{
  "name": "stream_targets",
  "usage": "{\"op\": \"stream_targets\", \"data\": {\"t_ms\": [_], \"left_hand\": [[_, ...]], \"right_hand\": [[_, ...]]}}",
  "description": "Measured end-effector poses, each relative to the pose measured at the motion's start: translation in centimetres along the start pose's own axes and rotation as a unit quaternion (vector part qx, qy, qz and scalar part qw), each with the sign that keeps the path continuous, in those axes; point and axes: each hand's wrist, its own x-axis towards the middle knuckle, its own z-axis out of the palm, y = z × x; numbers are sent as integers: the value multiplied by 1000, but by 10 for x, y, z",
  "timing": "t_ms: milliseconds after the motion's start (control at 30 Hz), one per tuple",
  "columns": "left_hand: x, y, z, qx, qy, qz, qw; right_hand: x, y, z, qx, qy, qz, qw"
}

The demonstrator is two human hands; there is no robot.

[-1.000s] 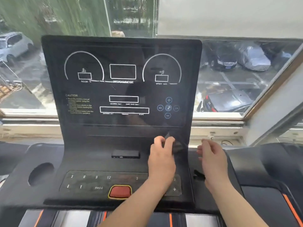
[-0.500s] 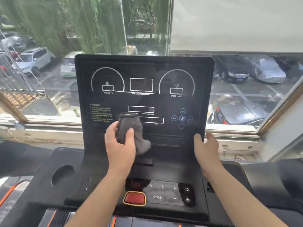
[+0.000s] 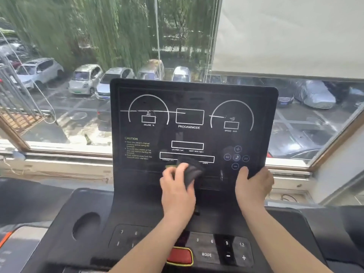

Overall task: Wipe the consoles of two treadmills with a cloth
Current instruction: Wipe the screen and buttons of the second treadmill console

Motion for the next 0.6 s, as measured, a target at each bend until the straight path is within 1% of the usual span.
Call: {"op": "stream_targets", "data": {"t_ms": [67,100,133,167,233,300,333,400,433,467,500,533,567,600], "left_hand": [[-7,10,10,61,-88,145,984],[-5,10,10,77,-111,185,973],[1,7,6,75,-112,197,971],[10,0,-2,64,-89,190,976],[34,-22,-28,39,-12,132,990],[69,-53,-65,25,64,18,997],[88,-68,-83,24,102,-54,993],[118,-81,-107,-5,177,-183,967],[126,-80,-109,-15,195,-225,954],[128,-73,-106,-18,196,-248,949],[124,-64,-99,-13,186,-248,951],[116,-55,-91,-3,173,-222,960],[107,-47,-83,12,159,-172,972],[99,-42,-77,26,134,-102,985]], "right_hand": [[-12,-13,1,-43,6,-118,992],[-18,-22,4,-47,-3,-184,982],[-24,-34,8,-43,-17,-240,970],[-27,-45,13,-31,-28,-286,957],[-27,-67,21,-9,-41,-352,935],[-20,-86,26,-12,-49,-400,915],[-14,-97,25,-29,-48,-424,904],[0,-120,23,-85,-48,-452,886],[8,-133,22,-123,-46,-461,878],[18,-146,23,-164,-39,-471,866],[26,-158,23,-205,-30,-478,854],[35,-169,23,-240,-26,-476,846],[43,-177,24,-262,-27,-468,844],[49,-184,24,-273,-32,-457,846]]}}
